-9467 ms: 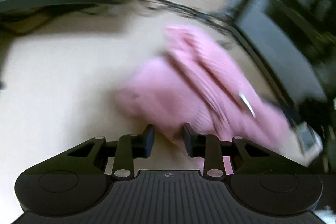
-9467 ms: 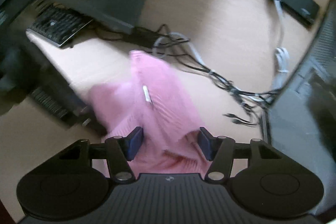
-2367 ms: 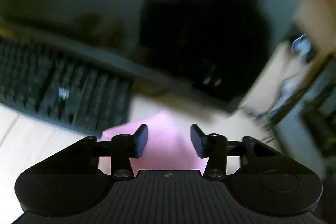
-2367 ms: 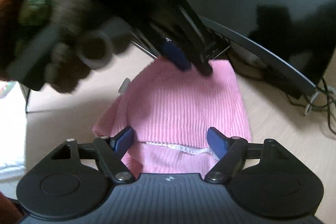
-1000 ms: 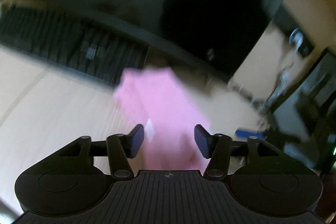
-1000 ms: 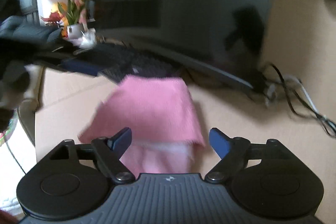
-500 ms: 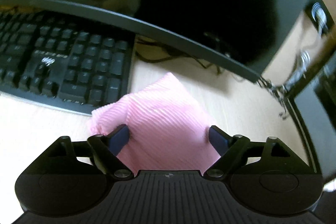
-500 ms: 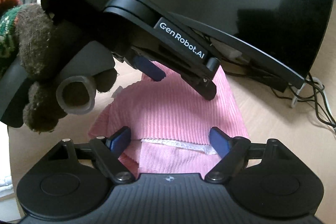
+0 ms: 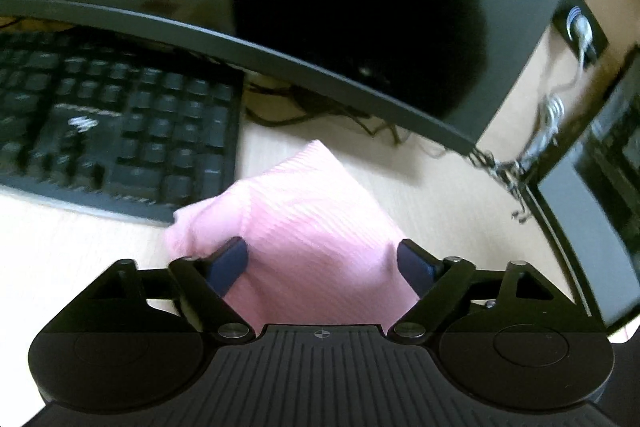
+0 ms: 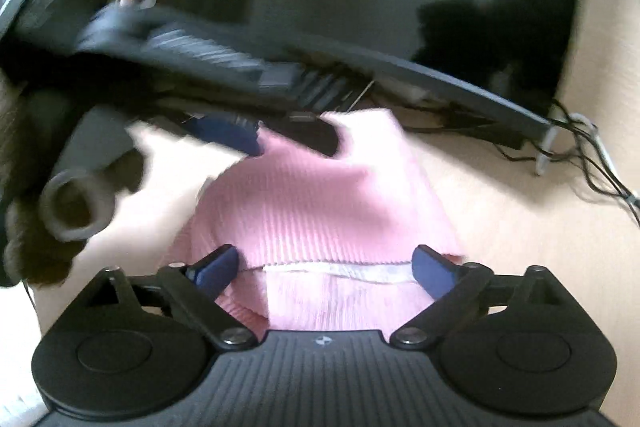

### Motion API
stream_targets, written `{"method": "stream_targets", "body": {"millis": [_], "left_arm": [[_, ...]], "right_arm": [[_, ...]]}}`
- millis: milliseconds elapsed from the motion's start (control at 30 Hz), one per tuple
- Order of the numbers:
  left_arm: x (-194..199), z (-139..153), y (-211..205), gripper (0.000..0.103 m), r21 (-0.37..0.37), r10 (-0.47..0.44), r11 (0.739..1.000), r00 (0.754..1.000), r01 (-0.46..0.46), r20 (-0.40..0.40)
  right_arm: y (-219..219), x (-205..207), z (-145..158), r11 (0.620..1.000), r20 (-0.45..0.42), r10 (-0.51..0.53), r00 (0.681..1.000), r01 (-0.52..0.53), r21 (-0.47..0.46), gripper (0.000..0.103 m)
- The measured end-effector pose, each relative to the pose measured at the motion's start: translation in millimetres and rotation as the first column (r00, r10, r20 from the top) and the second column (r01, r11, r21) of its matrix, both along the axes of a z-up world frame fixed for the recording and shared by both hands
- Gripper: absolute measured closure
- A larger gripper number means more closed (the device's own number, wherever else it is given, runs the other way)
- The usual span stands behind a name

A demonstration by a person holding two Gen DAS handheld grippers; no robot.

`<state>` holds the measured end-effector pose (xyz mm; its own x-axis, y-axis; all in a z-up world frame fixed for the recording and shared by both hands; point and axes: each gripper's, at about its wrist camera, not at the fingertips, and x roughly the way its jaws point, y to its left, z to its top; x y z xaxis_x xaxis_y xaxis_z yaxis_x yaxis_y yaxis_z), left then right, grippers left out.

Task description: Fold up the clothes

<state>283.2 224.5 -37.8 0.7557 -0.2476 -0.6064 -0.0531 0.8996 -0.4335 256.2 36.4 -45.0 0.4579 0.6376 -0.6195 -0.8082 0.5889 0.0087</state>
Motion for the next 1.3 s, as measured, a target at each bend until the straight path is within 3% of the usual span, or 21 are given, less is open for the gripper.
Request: {"method": "stream_targets", "body": {"millis": [133,300,433,533,600,700,767,900,1033,1167,1300], "left_arm": [[-39.4,17.2,-1.0,0.013,-0.023,0.090,0.996,0.996,-0.090,0.025],[-110.0,41.8,-26.5,0.005,-0.048,0.204,0.978,0.977,-0.202,0.053],[-170.7,50.0,-75.8,0.000,0.027,0.304,0.951,0.949,-0.307,0.084],[-209.5,40.1,-124.2,0.000,0.136,0.393,0.903,0.912,-0.407,0.117],[-230.4,29.0,-152.2,0.000,0.169,0.451,0.869,0.885,-0.465,0.119],[-240.4,29.2,-168.1,0.000,0.162,0.431,0.883,0.898,-0.440,0.092],[-242.3,44.6,-172.7,0.000,0.208,0.460,0.851,0.876,-0.482,0.146],[-244.9,67.1,-188.4,0.000,0.285,0.518,0.768,0.818,-0.573,0.249],[-244.1,66.1,-200.0,0.000,0.361,0.501,0.753,0.835,-0.551,0.230],[-244.1,56.6,-203.8,0.000,0.360,0.485,0.778,0.856,-0.515,0.177],[-244.6,52.1,-206.2,0.000,0.360,0.486,0.781,0.859,-0.510,0.162]], "right_arm": [[-57.9,-7.4,24.0,0.993,-0.016,-0.079,0.997,0.080,0.091,0.000],[-105.3,-22.5,44.0,0.990,0.011,-0.099,0.995,0.098,0.098,0.000],[-139.8,-46.7,38.9,0.980,0.053,-0.124,0.991,0.113,0.164,0.000],[-159.0,-61.0,25.7,0.975,0.007,-0.139,0.990,0.136,0.175,0.000],[-167.1,-65.0,25.1,0.981,-0.018,-0.099,0.995,0.101,0.167,0.000],[-176.9,-70.9,48.0,0.969,0.050,-0.113,0.992,0.099,0.226,0.000],[-179.7,-78.1,55.4,0.966,0.106,-0.120,0.987,0.092,0.241,0.000],[-183.1,-79.1,48.5,0.968,0.104,-0.104,0.989,0.077,0.238,0.000],[-188.6,-77.5,44.1,0.966,0.076,-0.105,0.992,0.083,0.245,0.000],[-194.2,-73.3,49.7,0.955,0.070,-0.127,0.989,0.103,0.279,0.000],[-194.4,-74.8,42.2,0.966,0.063,-0.108,0.992,0.090,0.241,0.000]]}}
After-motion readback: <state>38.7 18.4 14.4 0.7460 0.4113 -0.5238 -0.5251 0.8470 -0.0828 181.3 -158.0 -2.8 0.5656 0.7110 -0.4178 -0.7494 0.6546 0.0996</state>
